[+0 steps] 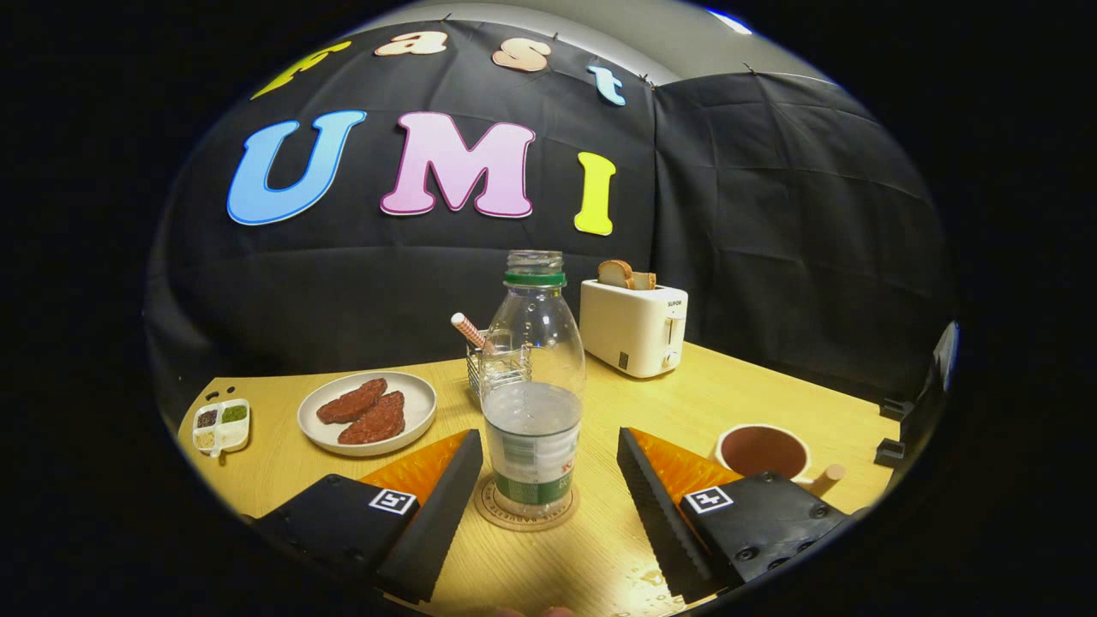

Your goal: Take the bottle from table, then pour the juice into the cup, finally place the bottle on the coaster

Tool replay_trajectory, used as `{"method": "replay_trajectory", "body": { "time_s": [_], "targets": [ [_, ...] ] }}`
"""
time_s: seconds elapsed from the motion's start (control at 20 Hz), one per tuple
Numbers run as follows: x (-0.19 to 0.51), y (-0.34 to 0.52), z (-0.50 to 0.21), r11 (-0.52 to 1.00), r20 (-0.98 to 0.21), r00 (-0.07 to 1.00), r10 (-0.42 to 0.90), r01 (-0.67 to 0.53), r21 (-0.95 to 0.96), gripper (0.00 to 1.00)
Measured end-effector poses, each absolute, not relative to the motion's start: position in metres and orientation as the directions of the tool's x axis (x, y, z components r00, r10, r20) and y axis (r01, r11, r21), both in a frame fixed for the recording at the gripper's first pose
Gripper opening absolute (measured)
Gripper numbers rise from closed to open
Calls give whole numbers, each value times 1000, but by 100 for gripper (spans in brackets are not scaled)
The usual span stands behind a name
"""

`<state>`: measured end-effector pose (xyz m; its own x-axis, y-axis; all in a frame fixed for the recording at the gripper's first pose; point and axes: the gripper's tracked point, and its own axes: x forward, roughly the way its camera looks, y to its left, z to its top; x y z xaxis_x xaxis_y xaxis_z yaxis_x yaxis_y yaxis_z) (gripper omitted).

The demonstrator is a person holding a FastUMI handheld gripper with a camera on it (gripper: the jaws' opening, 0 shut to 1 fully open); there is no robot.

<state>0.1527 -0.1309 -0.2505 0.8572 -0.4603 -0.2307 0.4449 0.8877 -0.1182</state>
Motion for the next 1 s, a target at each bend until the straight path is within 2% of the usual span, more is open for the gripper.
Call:
{"method": "replay_trajectory", "body": {
  "time_s": [0.55,1.0],
  "targets": [
    [101,-90,-180,967,-217,943,-252,237,-92,97],
    [82,-80,-109,990,-153,978,-139,133,-48,97]
  ]
}}
